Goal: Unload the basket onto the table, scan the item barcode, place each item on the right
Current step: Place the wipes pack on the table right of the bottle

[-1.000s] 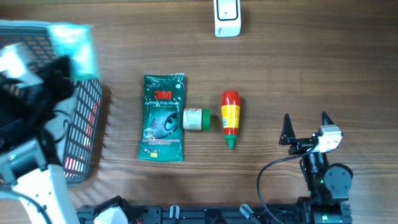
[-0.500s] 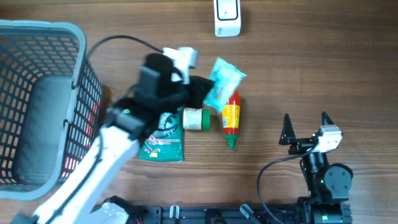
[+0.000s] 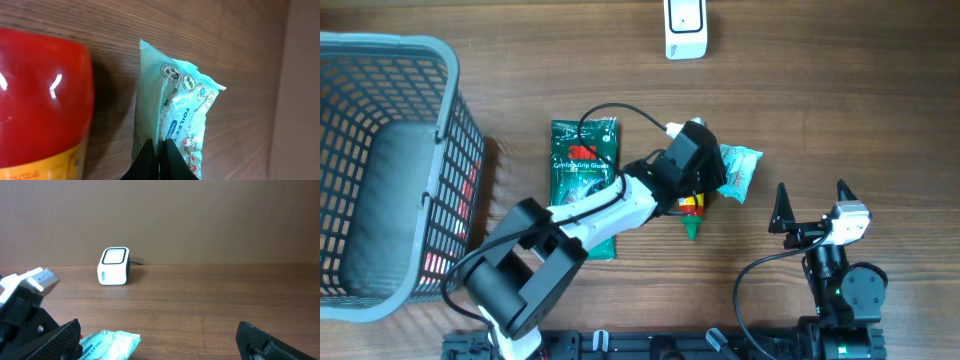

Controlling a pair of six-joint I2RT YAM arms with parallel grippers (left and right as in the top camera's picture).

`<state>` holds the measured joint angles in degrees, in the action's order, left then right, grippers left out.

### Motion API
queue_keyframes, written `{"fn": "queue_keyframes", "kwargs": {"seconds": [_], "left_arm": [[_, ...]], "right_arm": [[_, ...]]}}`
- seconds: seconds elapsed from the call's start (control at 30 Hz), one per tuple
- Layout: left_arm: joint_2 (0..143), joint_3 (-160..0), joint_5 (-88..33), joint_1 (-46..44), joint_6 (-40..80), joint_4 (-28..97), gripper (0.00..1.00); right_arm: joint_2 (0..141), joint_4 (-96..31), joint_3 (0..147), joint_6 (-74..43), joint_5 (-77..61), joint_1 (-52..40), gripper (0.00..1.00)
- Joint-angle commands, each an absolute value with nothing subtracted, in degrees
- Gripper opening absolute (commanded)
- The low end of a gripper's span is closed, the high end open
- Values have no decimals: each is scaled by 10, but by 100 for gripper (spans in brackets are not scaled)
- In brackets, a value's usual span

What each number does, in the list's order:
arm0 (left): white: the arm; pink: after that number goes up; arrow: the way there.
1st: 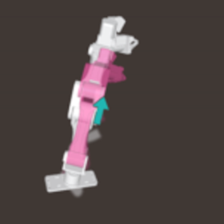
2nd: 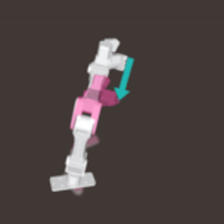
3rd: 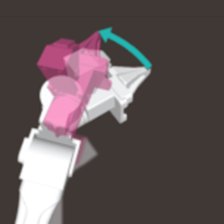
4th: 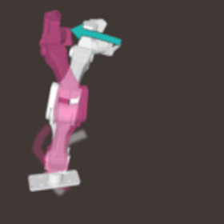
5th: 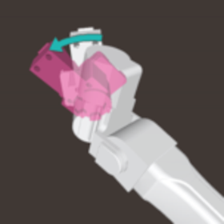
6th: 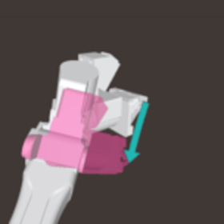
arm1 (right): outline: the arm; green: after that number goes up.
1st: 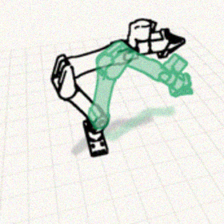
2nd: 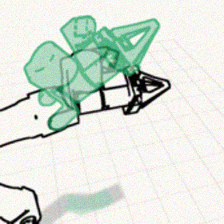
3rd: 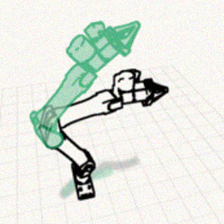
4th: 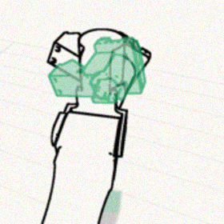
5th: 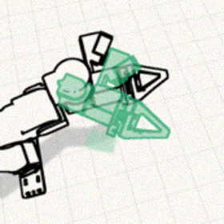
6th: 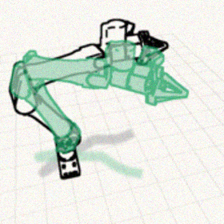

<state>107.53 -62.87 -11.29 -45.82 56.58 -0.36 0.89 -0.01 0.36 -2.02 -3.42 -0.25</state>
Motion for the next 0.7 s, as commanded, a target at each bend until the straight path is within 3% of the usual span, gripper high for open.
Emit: {"fn": "queue_keyframes", "kwargs": {"seconds": [0.0,0.1,0.13,0.3,0.4,0.67], "left_arm": [[1080,-632,-54,-471,596,-10,4],[1080,-632,39,-479,645,38,5],[1080,-632,66,-480,695,69,12],[1080,-632,65,-485,709,74,30],[1080,-632,65,-491,707,66,52],[987,-667,66,-486,521,44,56]], "right_arm": [[5,1,3,-15,-37,-4,100],[5,1,3,-15,-37,-4,100],[5,1,3,-15,-37,-4,100],[5,1,3,-15,-37,-4,100],[5,1,3,-15,-37,-4,100],[5,1,3,-15,-37,-4,100]]}}
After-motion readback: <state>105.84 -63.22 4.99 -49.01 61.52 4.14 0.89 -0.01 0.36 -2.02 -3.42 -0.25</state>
